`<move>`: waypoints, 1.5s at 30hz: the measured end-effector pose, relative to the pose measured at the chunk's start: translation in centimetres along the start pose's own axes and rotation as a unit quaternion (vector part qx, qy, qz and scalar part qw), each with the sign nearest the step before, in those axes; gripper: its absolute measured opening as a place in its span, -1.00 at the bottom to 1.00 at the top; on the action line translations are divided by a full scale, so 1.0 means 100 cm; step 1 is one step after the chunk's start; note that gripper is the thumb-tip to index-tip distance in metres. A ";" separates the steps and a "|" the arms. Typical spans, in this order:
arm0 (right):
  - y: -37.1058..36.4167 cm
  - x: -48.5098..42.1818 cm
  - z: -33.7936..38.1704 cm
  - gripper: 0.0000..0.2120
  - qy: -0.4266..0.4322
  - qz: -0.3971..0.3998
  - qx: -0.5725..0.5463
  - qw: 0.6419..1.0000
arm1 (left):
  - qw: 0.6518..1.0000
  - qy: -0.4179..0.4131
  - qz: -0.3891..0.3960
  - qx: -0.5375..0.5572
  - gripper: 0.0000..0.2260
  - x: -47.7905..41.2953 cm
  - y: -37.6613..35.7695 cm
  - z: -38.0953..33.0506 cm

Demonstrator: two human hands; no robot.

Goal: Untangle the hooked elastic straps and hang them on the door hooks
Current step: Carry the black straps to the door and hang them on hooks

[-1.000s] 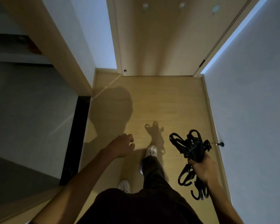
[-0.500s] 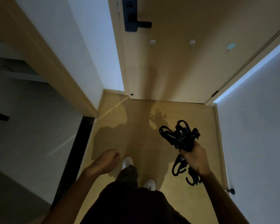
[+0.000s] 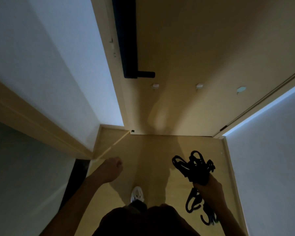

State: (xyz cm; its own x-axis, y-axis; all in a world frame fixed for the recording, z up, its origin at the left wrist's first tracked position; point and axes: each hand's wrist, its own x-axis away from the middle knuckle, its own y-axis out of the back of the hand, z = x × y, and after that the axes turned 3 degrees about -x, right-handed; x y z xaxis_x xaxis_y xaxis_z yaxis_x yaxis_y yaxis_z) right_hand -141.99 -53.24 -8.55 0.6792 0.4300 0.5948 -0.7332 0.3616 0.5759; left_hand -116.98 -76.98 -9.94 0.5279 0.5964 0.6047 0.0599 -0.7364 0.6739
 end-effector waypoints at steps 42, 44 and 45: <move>0.146 -0.085 0.420 -0.83 0.476 0.109 -0.147 0.860 | 0.779 -0.317 -0.169 0.514 -0.84 -0.083 0.277 -0.288; 0.149 -0.083 0.430 -0.88 0.500 0.079 -0.152 0.849 | 0.779 -0.318 -0.162 0.515 -0.84 -0.081 0.284 -0.285; 0.150 -0.085 0.433 -0.89 0.498 0.068 -0.168 0.848 | 0.779 -0.312 -0.173 0.515 -0.85 -0.081 0.288 -0.282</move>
State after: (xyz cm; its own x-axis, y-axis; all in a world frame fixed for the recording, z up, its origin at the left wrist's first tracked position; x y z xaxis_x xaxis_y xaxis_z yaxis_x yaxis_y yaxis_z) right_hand -157.31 -87.27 19.29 0.3467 0.9112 -0.2223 -0.8839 0.3968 0.2478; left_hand -143.40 -94.02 16.52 0.6187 0.7818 -0.0777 0.7693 -0.6229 -0.1421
